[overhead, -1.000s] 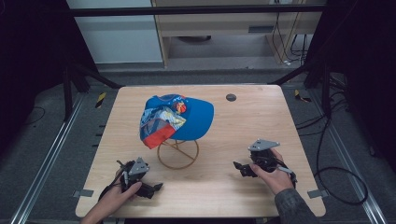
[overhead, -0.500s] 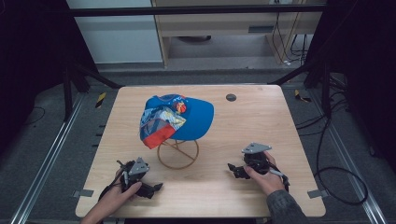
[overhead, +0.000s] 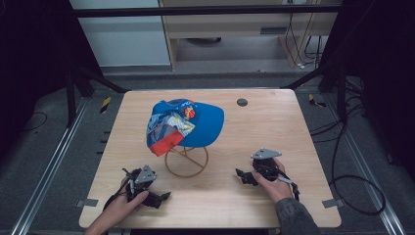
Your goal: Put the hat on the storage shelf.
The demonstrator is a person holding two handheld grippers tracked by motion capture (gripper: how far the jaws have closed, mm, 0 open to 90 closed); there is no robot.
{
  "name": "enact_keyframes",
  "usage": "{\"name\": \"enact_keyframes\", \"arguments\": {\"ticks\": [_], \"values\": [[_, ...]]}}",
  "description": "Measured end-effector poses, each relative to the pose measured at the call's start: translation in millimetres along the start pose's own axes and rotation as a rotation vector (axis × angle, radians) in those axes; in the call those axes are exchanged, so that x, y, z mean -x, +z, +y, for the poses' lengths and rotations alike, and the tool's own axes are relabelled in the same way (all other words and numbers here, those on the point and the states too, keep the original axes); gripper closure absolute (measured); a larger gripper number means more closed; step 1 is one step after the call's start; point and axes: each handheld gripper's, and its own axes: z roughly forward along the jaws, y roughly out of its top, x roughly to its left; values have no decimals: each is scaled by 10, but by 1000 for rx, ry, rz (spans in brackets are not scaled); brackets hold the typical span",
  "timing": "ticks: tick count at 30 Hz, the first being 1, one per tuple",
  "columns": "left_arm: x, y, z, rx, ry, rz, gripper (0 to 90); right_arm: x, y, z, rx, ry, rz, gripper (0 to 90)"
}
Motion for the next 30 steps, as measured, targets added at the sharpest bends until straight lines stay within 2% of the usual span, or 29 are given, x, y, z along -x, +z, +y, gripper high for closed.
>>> {"name": "enact_keyframes", "arguments": {"ticks": [17,22,30], "values": [[0,0,0,0,0,0,0,-49,75,-24,-42,1,-10,109],[0,0,0,0,0,0,0,-95,94,-20,-58,-34,-43,98],[0,0,0,0,0,0,0,-131,75,-42,-61,-23,-60,93]]}}
